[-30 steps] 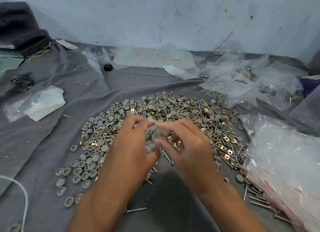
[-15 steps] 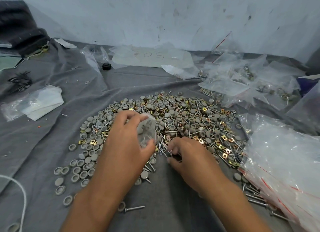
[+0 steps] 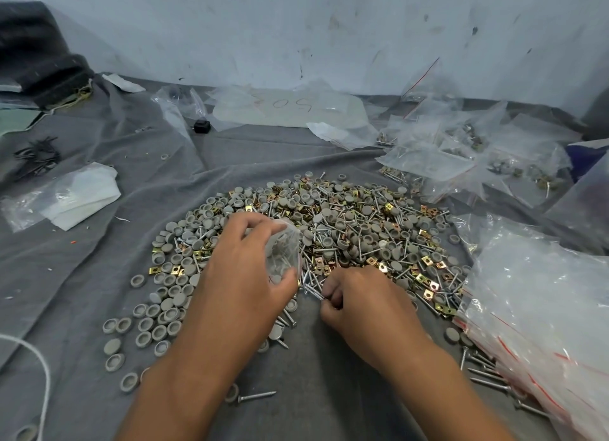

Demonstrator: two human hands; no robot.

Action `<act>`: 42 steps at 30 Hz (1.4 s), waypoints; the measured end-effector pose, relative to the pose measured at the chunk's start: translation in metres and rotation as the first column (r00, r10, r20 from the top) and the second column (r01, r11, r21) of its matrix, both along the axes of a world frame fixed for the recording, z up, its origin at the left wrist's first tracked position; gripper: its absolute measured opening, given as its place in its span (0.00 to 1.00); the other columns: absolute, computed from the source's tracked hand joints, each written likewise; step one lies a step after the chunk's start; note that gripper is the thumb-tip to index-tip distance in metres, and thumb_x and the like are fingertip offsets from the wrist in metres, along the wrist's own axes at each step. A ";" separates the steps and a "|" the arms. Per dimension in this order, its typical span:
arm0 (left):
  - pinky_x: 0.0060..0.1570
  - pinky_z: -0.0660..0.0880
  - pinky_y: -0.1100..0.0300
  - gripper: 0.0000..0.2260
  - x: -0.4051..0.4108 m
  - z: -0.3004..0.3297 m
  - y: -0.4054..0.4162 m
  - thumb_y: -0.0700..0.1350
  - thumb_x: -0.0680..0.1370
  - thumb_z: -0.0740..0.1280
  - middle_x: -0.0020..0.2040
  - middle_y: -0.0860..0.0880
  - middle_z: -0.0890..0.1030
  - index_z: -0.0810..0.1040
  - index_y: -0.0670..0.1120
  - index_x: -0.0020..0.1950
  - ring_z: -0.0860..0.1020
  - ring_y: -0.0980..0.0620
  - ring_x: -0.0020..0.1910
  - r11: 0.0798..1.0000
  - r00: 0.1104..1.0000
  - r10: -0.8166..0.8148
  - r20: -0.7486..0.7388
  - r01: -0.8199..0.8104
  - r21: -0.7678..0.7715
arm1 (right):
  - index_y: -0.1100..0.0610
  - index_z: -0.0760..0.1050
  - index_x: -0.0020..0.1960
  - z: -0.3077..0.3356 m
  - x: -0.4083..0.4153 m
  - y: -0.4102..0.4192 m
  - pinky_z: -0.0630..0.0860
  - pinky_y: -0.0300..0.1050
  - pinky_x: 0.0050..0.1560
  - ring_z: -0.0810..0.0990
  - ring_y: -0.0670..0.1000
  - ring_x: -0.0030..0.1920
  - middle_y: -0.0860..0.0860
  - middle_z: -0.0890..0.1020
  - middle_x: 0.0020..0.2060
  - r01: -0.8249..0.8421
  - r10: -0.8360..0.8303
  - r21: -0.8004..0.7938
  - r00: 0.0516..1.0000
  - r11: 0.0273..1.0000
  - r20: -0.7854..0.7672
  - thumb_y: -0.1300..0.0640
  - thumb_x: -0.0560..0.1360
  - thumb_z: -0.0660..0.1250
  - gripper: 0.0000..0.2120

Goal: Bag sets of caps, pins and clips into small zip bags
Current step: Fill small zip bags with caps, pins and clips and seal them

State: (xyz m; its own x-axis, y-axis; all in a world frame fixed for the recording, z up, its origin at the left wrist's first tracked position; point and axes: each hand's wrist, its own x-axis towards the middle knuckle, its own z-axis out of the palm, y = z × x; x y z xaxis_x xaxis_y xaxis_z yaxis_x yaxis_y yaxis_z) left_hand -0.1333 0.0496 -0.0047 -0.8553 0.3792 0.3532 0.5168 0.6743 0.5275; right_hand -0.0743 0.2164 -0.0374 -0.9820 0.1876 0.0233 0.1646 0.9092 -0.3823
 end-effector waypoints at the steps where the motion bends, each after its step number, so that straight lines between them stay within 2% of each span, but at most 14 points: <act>1: 0.42 0.65 0.76 0.24 0.000 0.000 0.000 0.49 0.71 0.75 0.54 0.62 0.64 0.75 0.52 0.67 0.67 0.73 0.52 1.000 1.000 0.000 -0.001 0.000 0.001 | 0.48 0.76 0.48 0.000 0.000 -0.001 0.74 0.45 0.41 0.77 0.48 0.47 0.44 0.80 0.39 -0.007 0.007 0.021 1.000 1.000 0.002 0.49 0.77 0.65 0.03; 6: 0.41 0.65 0.76 0.24 0.001 0.000 0.000 0.48 0.71 0.75 0.54 0.63 0.64 0.75 0.52 0.66 0.67 0.74 0.53 1.000 1.000 -0.009 -0.003 0.009 0.003 | 0.47 0.71 0.51 0.004 0.002 -0.005 0.62 0.44 0.42 0.69 0.48 0.50 0.43 0.75 0.48 -0.052 0.051 0.063 0.999 0.997 0.014 0.50 0.79 0.62 0.02; 10: 0.42 0.65 0.76 0.24 0.000 -0.001 0.000 0.48 0.72 0.75 0.55 0.62 0.65 0.75 0.52 0.67 0.68 0.72 0.51 1.000 1.000 -0.004 -0.009 0.004 0.000 | 0.46 0.69 0.50 0.003 0.003 0.000 0.62 0.45 0.41 0.69 0.48 0.52 0.42 0.73 0.48 -0.055 0.056 0.093 0.998 0.994 -0.007 0.51 0.80 0.59 0.01; 13: 0.44 0.63 0.76 0.24 0.000 -0.002 0.000 0.48 0.71 0.75 0.55 0.61 0.65 0.76 0.51 0.66 0.67 0.65 0.47 1.000 1.000 -0.007 -0.017 0.007 -0.008 | 0.45 0.69 0.49 0.001 0.003 0.005 0.67 0.44 0.42 0.72 0.46 0.49 0.41 0.74 0.45 -0.039 0.042 0.058 0.997 0.998 -0.057 0.50 0.81 0.61 0.02; 16: 0.46 0.64 0.73 0.23 0.002 -0.003 0.001 0.49 0.71 0.75 0.55 0.62 0.64 0.76 0.51 0.66 0.66 0.65 0.48 1.000 1.000 -0.012 -0.026 0.012 -0.018 | 0.43 0.71 0.49 0.007 0.000 0.012 0.73 0.39 0.41 0.76 0.41 0.42 0.41 0.78 0.42 0.000 -0.050 -0.226 0.975 0.974 -0.218 0.49 0.81 0.65 0.03; 19: 0.49 0.70 0.66 0.23 0.004 -0.002 0.003 0.49 0.71 0.75 0.56 0.61 0.65 0.76 0.51 0.65 0.69 0.62 0.48 1.000 1.000 -0.019 -0.023 0.019 -0.011 | 0.42 0.71 0.53 0.019 -0.001 0.010 0.73 0.33 0.40 0.81 0.43 0.42 0.42 0.82 0.42 -0.116 -0.116 -0.417 0.863 0.902 -0.492 0.53 0.79 0.69 0.09; 22: 0.52 0.77 0.58 0.23 0.006 -0.001 0.006 0.49 0.71 0.75 0.57 0.59 0.67 0.76 0.51 0.65 0.71 0.61 0.51 0.999 0.999 -0.037 -0.022 0.037 -0.005 | 0.46 0.74 0.54 0.025 -0.002 -0.002 0.72 0.31 0.45 0.82 0.44 0.47 0.43 0.83 0.46 -0.242 -0.074 -0.357 0.729 0.902 -0.681 0.53 0.79 0.70 0.07; 25: 0.52 0.77 0.57 0.24 0.007 0.000 0.008 0.50 0.72 0.74 0.58 0.60 0.66 0.74 0.53 0.67 0.71 0.61 0.52 0.999 0.999 -0.045 -0.011 0.045 0.001 | 0.51 0.79 0.54 0.020 -0.003 -0.009 0.74 0.37 0.55 0.81 0.47 0.55 0.45 0.83 0.52 -0.282 0.021 -0.217 0.653 0.935 -0.757 0.54 0.79 0.71 0.05; 28: 0.52 0.77 0.58 0.22 0.007 0.000 0.008 0.49 0.73 0.73 0.58 0.60 0.67 0.75 0.52 0.66 0.72 0.61 0.52 0.999 0.998 -0.052 -0.021 0.052 -0.002 | 0.50 0.82 0.58 0.017 -0.006 -0.011 0.70 0.38 0.62 0.77 0.48 0.61 0.44 0.80 0.58 -0.226 0.069 -0.145 0.730 0.963 -0.680 0.51 0.79 0.70 0.09; 31: 0.50 0.76 0.60 0.23 0.006 -0.001 0.007 0.48 0.71 0.75 0.57 0.60 0.67 0.76 0.51 0.66 0.71 0.62 0.50 0.999 0.999 -0.045 -0.022 0.045 -0.003 | 0.47 0.79 0.55 0.015 -0.006 -0.002 0.74 0.39 0.54 0.77 0.43 0.54 0.41 0.78 0.51 -0.149 -0.018 -0.219 0.787 0.964 -0.617 0.50 0.80 0.66 0.05; 34: 0.50 0.69 0.67 0.25 0.005 -0.003 0.006 0.48 0.71 0.76 0.57 0.61 0.66 0.76 0.51 0.66 0.68 0.65 0.49 0.999 0.998 -0.046 -0.034 0.045 -0.021 | 0.43 0.75 0.54 0.005 -0.003 0.007 0.76 0.44 0.50 0.75 0.42 0.50 0.38 0.76 0.48 -0.070 0.035 -0.126 0.964 0.990 -0.262 0.47 0.78 0.69 0.07; 36: 0.49 0.68 0.69 0.25 0.005 -0.004 0.006 0.48 0.71 0.76 0.56 0.62 0.65 0.75 0.51 0.67 0.67 0.65 0.50 0.999 0.998 -0.048 -0.036 0.047 -0.024 | 0.42 0.73 0.57 -0.004 -0.001 0.008 0.73 0.45 0.49 0.73 0.45 0.53 0.40 0.75 0.50 -0.057 0.057 0.002 0.998 0.998 -0.035 0.42 0.77 0.69 0.11; 39: 0.50 0.69 0.68 0.25 0.004 -0.004 0.005 0.49 0.71 0.75 0.56 0.62 0.65 0.75 0.52 0.67 0.69 0.65 0.50 0.999 0.998 -0.046 -0.030 0.046 -0.021 | 0.42 0.74 0.54 -0.006 -0.002 0.008 0.66 0.45 0.46 0.71 0.47 0.54 0.40 0.74 0.50 -0.074 0.080 0.125 0.996 0.989 -0.044 0.47 0.80 0.65 0.03; 42: 0.51 0.66 0.71 0.25 0.004 -0.005 0.005 0.50 0.71 0.75 0.57 0.62 0.66 0.74 0.52 0.67 0.69 0.65 0.50 0.999 0.999 -0.040 -0.032 0.039 -0.020 | 0.42 0.71 0.52 -0.008 -0.002 0.011 0.64 0.43 0.45 0.69 0.47 0.55 0.40 0.72 0.51 -0.111 0.119 0.189 0.992 0.976 -0.035 0.51 0.83 0.61 0.03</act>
